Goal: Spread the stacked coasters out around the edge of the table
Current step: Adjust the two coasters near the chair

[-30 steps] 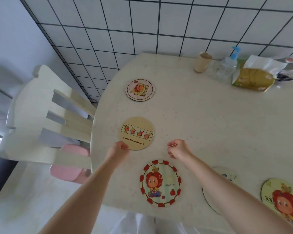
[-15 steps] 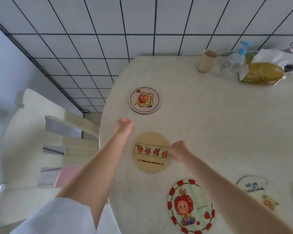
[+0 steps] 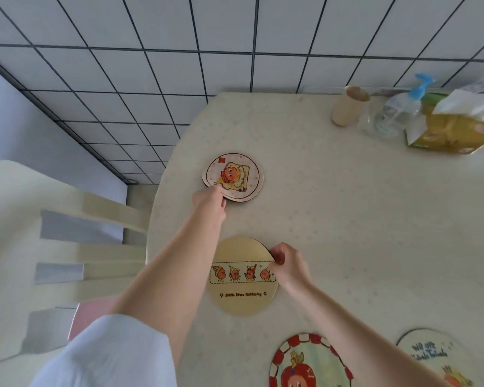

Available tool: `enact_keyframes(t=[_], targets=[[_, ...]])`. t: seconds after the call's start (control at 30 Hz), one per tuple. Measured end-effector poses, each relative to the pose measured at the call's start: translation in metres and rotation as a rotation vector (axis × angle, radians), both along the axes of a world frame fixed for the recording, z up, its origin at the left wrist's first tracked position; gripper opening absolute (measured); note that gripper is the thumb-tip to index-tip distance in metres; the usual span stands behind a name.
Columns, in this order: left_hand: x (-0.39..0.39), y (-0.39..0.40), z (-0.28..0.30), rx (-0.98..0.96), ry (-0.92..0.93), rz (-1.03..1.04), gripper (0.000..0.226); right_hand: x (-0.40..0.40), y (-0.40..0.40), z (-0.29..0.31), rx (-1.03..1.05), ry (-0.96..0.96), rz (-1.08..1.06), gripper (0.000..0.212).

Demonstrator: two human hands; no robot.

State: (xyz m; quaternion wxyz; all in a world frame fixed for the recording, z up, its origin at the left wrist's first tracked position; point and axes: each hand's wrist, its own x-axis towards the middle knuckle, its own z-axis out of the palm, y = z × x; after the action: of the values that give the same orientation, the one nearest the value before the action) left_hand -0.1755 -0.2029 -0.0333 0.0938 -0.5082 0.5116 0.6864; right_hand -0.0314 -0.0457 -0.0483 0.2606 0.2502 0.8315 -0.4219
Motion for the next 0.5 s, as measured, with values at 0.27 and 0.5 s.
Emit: enact_keyframes(t=[0.27,0.5], targets=[[-0.011,-0.008,-0.015,-0.21,0.161,-0.182,0.031,-0.02,0.003,0.001,-0.092,-0.037,0.005,0.031],[-0.028,-0.044,-0.021,-0.226,0.164,-0.504,0.032,-0.017,0.007,-0.011,-0.205,-0.113,-0.151,0.027]])
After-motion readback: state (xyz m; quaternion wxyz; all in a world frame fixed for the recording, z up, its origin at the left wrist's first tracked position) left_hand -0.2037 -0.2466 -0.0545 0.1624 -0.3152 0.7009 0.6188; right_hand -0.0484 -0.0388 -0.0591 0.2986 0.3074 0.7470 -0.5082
